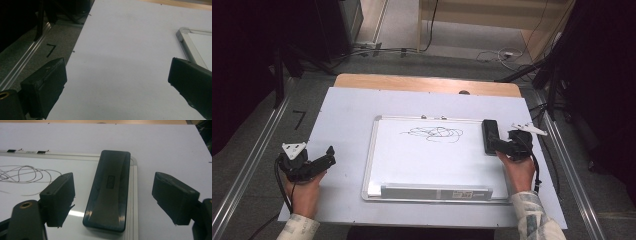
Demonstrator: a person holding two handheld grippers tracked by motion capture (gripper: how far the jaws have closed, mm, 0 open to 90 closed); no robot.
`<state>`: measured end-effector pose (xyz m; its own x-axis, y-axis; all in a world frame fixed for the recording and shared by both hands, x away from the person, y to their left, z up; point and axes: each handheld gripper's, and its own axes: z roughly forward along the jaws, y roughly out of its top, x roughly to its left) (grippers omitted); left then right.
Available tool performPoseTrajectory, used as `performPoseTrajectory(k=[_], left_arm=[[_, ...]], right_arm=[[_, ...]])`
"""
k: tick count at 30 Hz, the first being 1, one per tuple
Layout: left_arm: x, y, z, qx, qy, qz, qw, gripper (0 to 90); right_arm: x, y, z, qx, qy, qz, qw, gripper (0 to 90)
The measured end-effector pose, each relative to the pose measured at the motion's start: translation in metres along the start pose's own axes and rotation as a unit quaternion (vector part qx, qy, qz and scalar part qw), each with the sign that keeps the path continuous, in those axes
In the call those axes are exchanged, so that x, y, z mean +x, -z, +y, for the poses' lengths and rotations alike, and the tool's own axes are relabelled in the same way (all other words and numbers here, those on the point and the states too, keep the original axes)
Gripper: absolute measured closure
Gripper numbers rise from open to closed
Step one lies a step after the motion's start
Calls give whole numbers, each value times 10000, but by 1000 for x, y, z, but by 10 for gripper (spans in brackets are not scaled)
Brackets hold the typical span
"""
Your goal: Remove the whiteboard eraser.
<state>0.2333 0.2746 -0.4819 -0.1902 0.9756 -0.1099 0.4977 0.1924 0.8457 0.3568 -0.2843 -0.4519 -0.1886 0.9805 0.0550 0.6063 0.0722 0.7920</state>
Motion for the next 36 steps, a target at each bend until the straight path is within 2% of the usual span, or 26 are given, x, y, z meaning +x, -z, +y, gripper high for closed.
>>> performPoseTrajectory(k=[4, 8, 9, 14, 21, 28, 34, 36], left_arm=[[0, 0, 0, 10, -20, -2, 10000, 21], [-1, 0, 0, 18, -42, -8, 10000, 21], [-1, 0, 0, 22, -49, 5, 10000, 21], [-2, 0, 0, 18, -56, 6, 10000, 21], [-1, -1, -1, 40, -46, -5, 10000, 21], [-1, -1, -1, 45, -44, -4, 10000, 21], [-1, -2, -1, 61, -20, -5, 10000, 21], [-1, -2, -1, 66, -23, -8, 10000, 21]], right_arm=[[-3, -10, 2, -14, -87, -51, 9999, 220], [-4, -17, 6, -232, -28, -180, 9996, 244], [-4, -20, 9, -284, 70, -252, 9993, 244], [-3, -28, 13, -213, 92, -320, 9992, 273], [-1, -41, 14, -98, -51, -184, 9998, 312], [5, -53, 14, 2, 42, -181, 9998, 330], [5, -62, 12, 232, 44, -251, 9994, 349], [4, -64, 11, 308, -21, -220, 9993, 353]])
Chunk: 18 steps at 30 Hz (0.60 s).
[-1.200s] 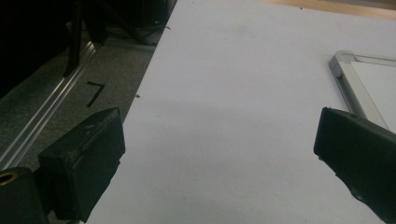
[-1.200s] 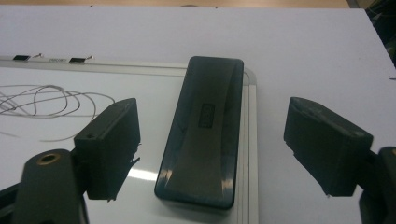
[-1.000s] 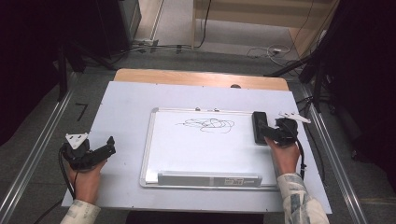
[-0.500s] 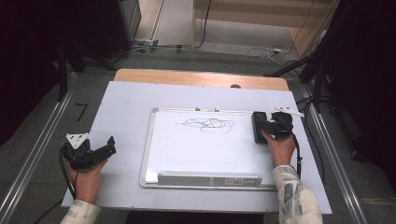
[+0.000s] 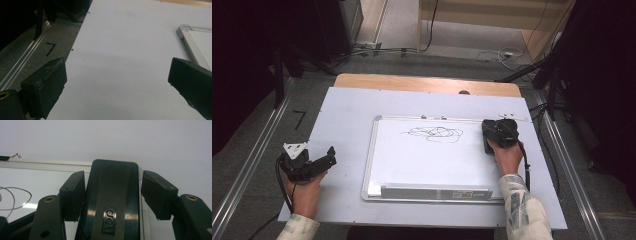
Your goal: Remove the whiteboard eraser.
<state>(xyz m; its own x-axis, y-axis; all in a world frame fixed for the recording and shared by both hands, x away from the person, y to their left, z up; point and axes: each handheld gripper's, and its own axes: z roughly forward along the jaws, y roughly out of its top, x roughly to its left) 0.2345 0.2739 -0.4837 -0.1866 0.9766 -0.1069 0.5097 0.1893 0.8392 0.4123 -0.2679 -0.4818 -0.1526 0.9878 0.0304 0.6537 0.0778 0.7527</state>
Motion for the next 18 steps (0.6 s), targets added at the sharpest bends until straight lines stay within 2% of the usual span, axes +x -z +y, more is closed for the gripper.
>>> performPoseTrajectory(k=[14, 18], left_arm=[[0, 0, 0, 34, -4, 9, 10000, 21], [1, -1, 0, 50, 11, 2, 10000, 21]], right_arm=[[-1, -9, -2, 199, -110, 83, 9997, 341], [-3, -10, -2, 249, -247, 157, 9993, 336]])
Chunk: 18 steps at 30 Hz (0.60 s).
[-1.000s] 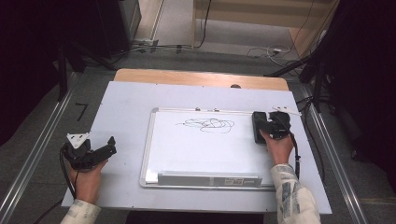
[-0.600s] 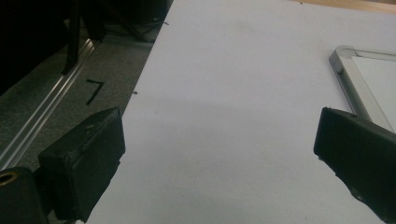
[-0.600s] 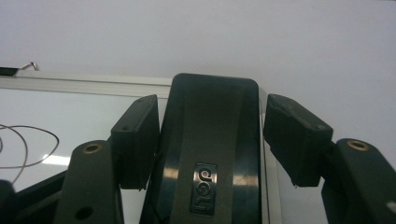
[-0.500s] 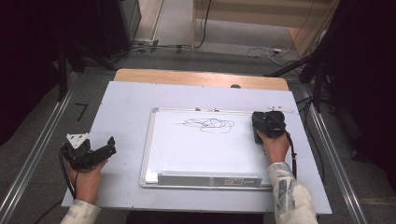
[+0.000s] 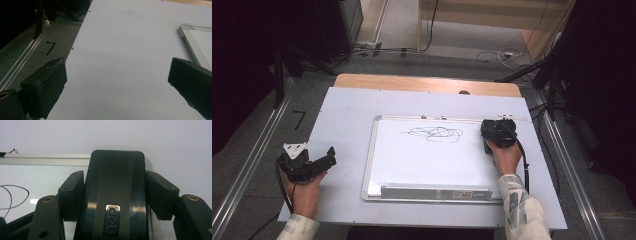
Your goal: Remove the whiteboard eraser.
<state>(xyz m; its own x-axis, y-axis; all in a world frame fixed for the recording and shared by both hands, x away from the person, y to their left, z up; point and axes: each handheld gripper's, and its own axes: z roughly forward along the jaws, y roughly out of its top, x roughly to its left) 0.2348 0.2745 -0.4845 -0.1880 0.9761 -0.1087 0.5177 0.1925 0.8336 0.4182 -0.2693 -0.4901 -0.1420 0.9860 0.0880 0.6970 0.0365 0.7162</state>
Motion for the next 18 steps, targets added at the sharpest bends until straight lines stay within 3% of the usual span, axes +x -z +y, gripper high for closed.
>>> performPoseTrajectory(k=[12, 18], left_arm=[[2, 2, -1, -2, 41, 4, 10000, 21], [3, 2, -1, -1, 43, 16, 10000, 22]], right_arm=[[0, 1, 0, 71, -61, 52, 9999, 355], [1, 2, -1, 69, 109, 29, 9999, 366]])
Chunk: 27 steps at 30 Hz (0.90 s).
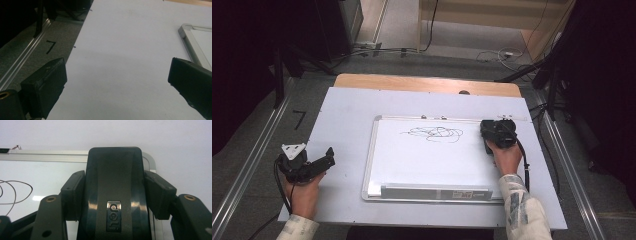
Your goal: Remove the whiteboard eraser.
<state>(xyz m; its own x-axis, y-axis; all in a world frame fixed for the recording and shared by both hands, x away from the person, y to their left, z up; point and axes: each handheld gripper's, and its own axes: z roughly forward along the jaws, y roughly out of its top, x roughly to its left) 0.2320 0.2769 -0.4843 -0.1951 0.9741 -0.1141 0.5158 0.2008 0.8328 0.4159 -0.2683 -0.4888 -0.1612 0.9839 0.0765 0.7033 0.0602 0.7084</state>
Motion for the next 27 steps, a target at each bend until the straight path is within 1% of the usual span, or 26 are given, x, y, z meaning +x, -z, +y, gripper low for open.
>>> performPoseTrajectory(k=[4, 6, 7, 9, 10, 11, 13, 18, 19, 23, 25, 27], left_arm=[[0, 0, 0, -8, 8, -1, 10000, 22], [0, 0, 0, -17, 7, -6, 10000, 22], [0, 0, 0, 18, -19, 1, 10000, 22], [-1, -2, 0, 37, -7, 6, 10000, 22], [-1, -2, 0, 37, -9, 6, 10000, 22], [0, -1, 0, 27, -26, 3, 10000, 22], [0, 0, 0, -17, 19, 11, 10000, 22], [0, -1, 0, 19, 14, 2, 10000, 22], [0, -1, 0, 21, 16, 5, 10000, 22], [0, -1, 0, 30, 15, 12, 10000, 22], [0, 0, 0, 8, 23, 13, 10000, 22], [-1, 0, 0, 1, 29, 0, 10000, 22]], right_arm=[[0, 0, 0, 25, 10, 24, 10000, 367], [2, 0, 0, 37, -26, -20, 10000, 375], [2, 0, 0, 37, -26, -20, 10000, 375], [2, 1, 0, 13, -1, -48, 10000, 378], [2, 2, 0, -25, 67, -50, 10000, 385], [2, 2, 0, -25, 67, -50, 10000, 385], [3, 3, -1, -29, 77, -56, 10000, 386], [3, 5, 0, -28, 75, -21, 10000, 388], [3, 6, 0, -35, 83, -26, 10000, 388], [3, 15, 4, -210, 90, -16, 9997, 388], [2, 20, 5, -204, 144, -52, 9997, 387], [2, 22, 4, -192, 163, -41, 9997, 387]])
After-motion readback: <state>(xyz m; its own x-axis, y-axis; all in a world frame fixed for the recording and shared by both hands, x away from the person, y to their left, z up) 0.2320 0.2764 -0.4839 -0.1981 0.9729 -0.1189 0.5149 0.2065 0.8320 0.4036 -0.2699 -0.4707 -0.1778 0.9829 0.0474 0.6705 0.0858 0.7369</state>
